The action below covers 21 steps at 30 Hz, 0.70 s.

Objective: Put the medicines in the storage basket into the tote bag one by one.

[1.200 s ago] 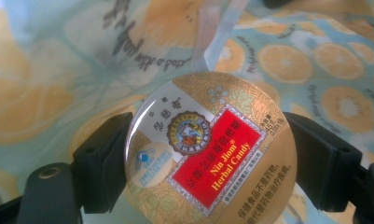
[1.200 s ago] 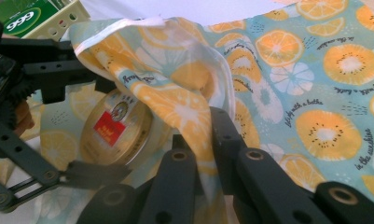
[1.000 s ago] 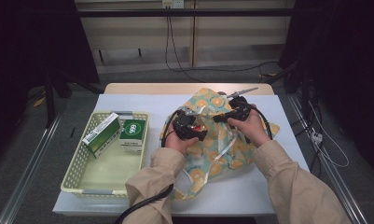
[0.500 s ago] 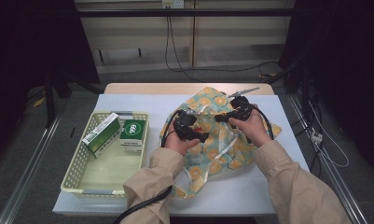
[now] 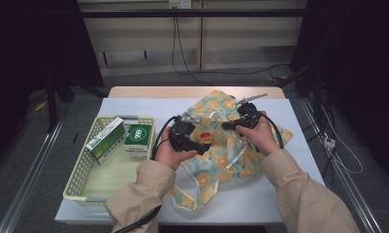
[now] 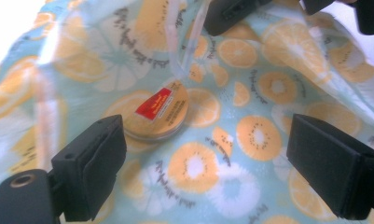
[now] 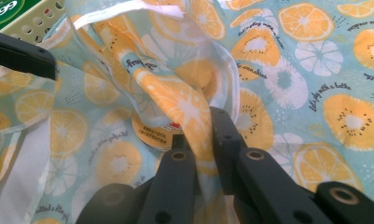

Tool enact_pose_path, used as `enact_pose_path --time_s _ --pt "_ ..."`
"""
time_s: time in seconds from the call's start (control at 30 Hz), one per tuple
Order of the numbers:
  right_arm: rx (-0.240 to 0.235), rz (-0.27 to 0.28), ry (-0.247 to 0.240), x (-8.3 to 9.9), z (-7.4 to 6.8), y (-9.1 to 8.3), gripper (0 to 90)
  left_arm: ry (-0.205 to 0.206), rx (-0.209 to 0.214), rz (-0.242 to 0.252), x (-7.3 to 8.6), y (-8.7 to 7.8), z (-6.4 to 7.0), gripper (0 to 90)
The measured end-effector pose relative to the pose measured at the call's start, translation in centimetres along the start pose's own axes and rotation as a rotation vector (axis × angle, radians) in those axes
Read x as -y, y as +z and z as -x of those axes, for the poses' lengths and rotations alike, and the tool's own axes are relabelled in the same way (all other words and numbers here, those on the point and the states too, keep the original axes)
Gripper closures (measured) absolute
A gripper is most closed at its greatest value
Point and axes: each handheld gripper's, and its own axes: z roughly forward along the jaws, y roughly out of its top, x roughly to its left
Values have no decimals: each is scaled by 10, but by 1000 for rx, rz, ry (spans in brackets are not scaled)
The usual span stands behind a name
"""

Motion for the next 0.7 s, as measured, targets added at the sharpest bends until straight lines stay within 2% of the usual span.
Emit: enact_pose_path --time_s 0.1,0.2,0.4,0.43,0.47,0.6,0.63,0.7 --pt "1 0 -4 0 -1 0 875 -11 -12 4 1 -12 -5 108" --pt "-1 2 -8 0 -2 -2 875 7 -32 8 2 -24 -10 108" --pt "-3 9 -7 1 -3 -4 875 -26 -68 11 9 -42 -27 104" --pt "-1 10 -8 1 -3 -5 875 -27 -92 6 10 -44 -28 104" --pt "-1 10 -8 1 -3 -5 875 -34 -72 11 12 -47 -31 104" --pt "-1 6 -8 2 -2 -5 875 -39 -90 11 16 -56 -37 103" --pt "-1 6 -6 2 -2 -5 875 -41 -109 3 17 -59 -38 102" --pt "0 8 -7 2 -2 -4 875 -49 -104 12 18 -64 -44 98"
